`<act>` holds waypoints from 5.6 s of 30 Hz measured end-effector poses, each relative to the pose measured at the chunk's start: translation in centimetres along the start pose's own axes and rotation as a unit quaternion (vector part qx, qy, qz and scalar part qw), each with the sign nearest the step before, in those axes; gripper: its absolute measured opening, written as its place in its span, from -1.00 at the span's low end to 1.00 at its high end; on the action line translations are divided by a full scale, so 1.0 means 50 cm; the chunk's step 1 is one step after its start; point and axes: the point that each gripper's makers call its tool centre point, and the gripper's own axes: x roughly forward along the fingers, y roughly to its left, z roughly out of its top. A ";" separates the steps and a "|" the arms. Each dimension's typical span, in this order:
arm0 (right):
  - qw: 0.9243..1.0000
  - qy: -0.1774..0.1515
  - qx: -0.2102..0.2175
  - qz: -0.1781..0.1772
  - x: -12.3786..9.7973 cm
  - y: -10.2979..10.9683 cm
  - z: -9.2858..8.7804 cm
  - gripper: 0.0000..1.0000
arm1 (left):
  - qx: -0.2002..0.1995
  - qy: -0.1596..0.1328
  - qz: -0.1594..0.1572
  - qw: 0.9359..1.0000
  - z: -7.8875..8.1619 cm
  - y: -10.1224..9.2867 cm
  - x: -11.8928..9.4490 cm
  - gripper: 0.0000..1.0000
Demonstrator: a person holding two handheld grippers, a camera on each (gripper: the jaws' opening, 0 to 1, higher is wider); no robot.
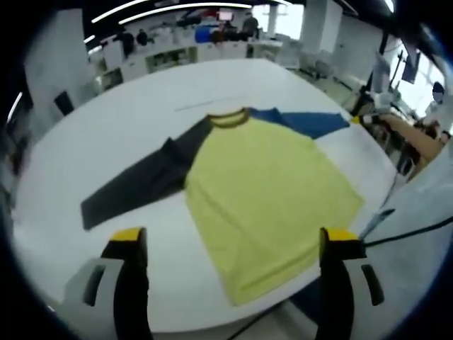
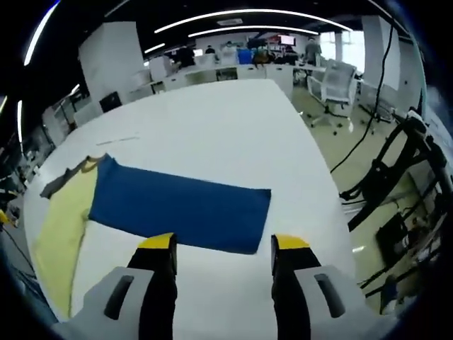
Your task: Fold the garment on the visible template until the final outline fits inside the template.
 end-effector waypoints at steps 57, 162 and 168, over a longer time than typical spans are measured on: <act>0.997 0.020 0.013 -0.070 0.112 -0.173 0.002 -0.66 | -0.008 0.000 0.002 1.000 0.018 0.000 0.007 0.80; 0.996 -0.026 -0.060 0.060 -0.021 0.058 0.201 -0.96 | -0.034 -0.040 -0.001 0.999 -0.015 0.020 -0.017 0.78; 0.994 -0.036 -0.071 0.078 -0.037 0.106 0.224 -0.96 | -0.035 -0.042 0.000 0.998 -0.016 0.018 -0.020 0.77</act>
